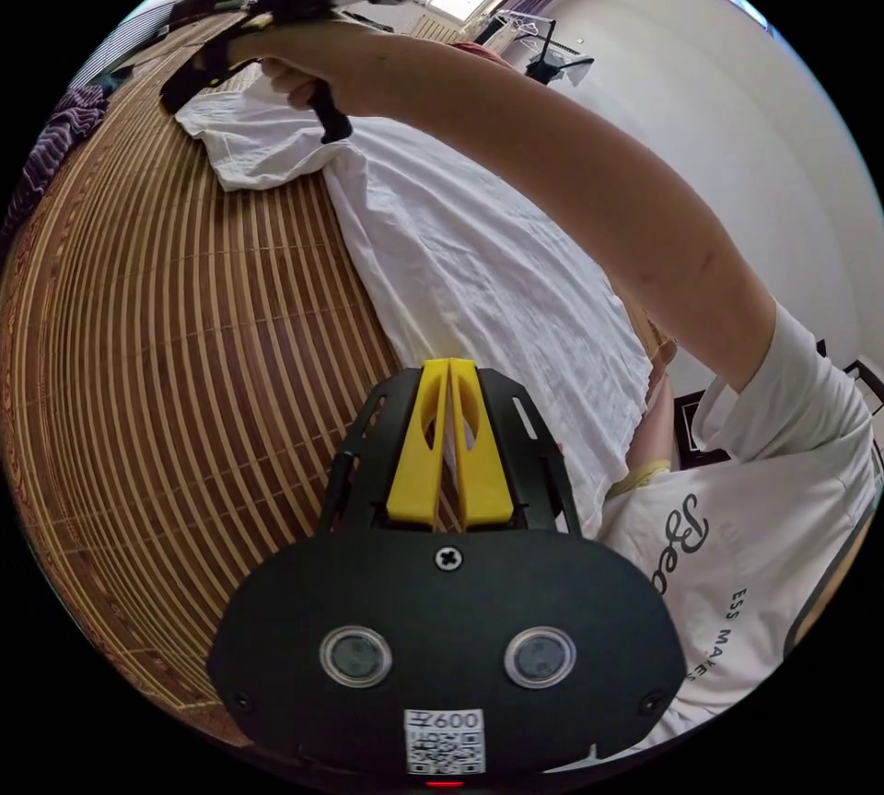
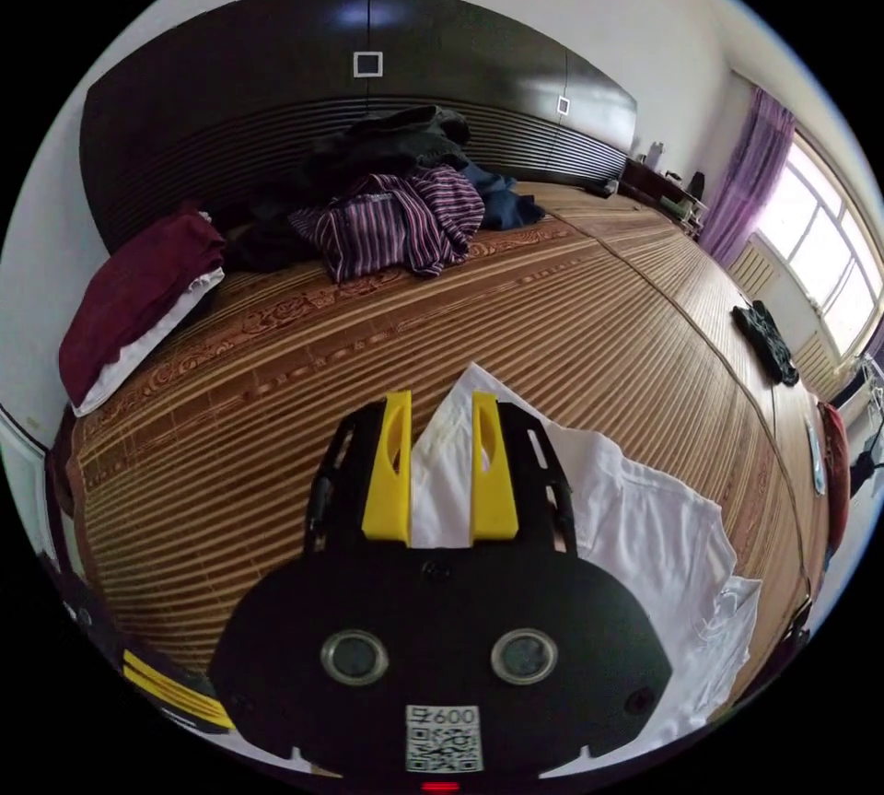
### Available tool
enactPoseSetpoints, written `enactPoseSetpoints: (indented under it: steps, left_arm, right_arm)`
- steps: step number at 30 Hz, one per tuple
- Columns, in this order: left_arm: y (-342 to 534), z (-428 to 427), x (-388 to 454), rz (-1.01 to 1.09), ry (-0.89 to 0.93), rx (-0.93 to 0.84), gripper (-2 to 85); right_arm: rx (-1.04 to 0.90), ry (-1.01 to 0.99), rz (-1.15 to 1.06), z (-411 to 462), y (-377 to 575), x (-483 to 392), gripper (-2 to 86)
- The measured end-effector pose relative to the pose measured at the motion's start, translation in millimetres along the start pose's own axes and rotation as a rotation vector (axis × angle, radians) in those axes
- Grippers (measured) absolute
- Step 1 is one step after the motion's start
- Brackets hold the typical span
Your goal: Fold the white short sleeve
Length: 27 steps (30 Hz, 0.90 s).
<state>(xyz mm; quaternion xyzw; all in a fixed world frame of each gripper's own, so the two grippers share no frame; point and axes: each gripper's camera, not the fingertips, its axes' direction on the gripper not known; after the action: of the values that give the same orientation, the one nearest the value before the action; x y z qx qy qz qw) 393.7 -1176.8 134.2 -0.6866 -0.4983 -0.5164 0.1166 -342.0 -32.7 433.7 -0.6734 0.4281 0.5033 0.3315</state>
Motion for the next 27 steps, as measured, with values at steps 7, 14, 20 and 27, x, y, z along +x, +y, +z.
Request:
enactPoseSetpoints:
  steps: [7, 14, 20, 27]
  left_arm:
    - [12, 17, -5, 0.021, -0.015, -0.011, 0.2]
    - [23, 31, -9, 0.032, -0.03, -0.025, 0.2]
    - [37, 26, -47, -0.062, 0.158, 0.019, 0.2]
    - [38, 50, -19, 0.008, 0.18, 0.132, 0.1]
  right_arm:
    - [-0.059, -0.029, 0.104, -8, -7, -16, 0.1]
    - [0.255, -0.073, 0.055, -126, 47, -4, -0.6]
    - [0.203, 0.205, 0.104, -246, 163, 69, -0.6]
    - [-0.091, 0.266, 0.394, -370, 353, 169, -0.8]
